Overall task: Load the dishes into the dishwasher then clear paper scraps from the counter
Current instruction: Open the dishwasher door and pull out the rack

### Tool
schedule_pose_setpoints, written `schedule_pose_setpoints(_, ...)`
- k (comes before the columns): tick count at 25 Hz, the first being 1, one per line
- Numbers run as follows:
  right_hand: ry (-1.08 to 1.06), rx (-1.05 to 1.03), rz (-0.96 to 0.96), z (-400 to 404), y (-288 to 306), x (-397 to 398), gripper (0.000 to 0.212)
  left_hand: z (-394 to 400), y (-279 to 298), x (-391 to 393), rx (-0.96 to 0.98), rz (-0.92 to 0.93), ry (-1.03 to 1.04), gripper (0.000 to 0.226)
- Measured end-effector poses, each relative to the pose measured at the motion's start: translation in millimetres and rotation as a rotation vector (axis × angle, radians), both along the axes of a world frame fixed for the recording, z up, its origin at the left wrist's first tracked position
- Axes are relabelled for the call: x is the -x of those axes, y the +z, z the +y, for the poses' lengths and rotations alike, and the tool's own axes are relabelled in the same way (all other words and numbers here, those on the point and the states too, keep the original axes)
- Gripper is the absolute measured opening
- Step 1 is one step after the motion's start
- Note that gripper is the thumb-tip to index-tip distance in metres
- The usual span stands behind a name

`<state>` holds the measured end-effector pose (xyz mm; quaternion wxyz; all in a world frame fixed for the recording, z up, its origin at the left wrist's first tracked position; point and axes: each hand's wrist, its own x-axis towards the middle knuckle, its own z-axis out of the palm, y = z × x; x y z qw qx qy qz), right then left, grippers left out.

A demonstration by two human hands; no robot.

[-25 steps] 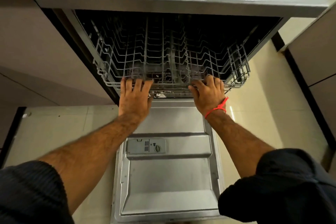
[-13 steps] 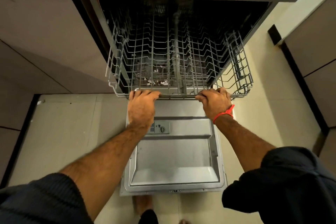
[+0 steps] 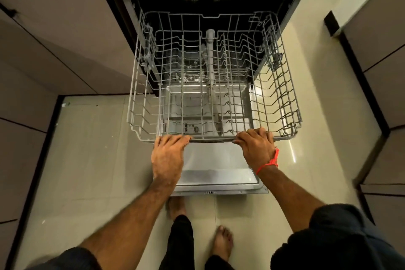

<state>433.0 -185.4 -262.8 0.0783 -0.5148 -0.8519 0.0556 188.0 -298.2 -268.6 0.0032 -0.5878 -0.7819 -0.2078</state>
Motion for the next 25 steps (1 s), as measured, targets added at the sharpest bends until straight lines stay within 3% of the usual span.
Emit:
schedule_pose_setpoints(7,-0.014,0.027,0.103,-9.8,3.0,-6.3,0.024,-10.4,7.3,-4.3,0.055,-0.046,-0.011,0.024)
schedule_pose_setpoints(9,-0.031,0.127,0.054,-7.8,5.1,-5.8,0.028,-9.3,9.1,-2.4,0.237,-0.086,-0.052,0.036)
schedule_pose_setpoints(12,-0.038,0.437,-0.124,4.8,31.6,1.9,0.036,-7.0,25.7,6.4,0.582,-0.075,-0.186,0.076)
schedule_pose_setpoints(15,0.009,0.604,-0.235,7.4,76.8,7.8,0.042,-17.8,64.8,14.2,0.65,-0.253,-0.193,0.086)
schedule_pose_setpoints(17,0.033,0.582,-0.166,-4.4,108.5,6.4,0.046,-33.8,100.9,15.1,0.584,-0.343,-0.14,0.08)
schedule_pose_setpoints(20,0.024,0.591,0.083,-29.9,154.5,14.1,0.047,-59.2,157.1,11.4,0.563,-0.348,-0.091,0.075)
schedule_pose_setpoints(25,0.107,0.702,0.357,-66.3,221.5,69.3,0.032,-94.6,241.7,27.2,0.473,-0.322,0.012,0.07)
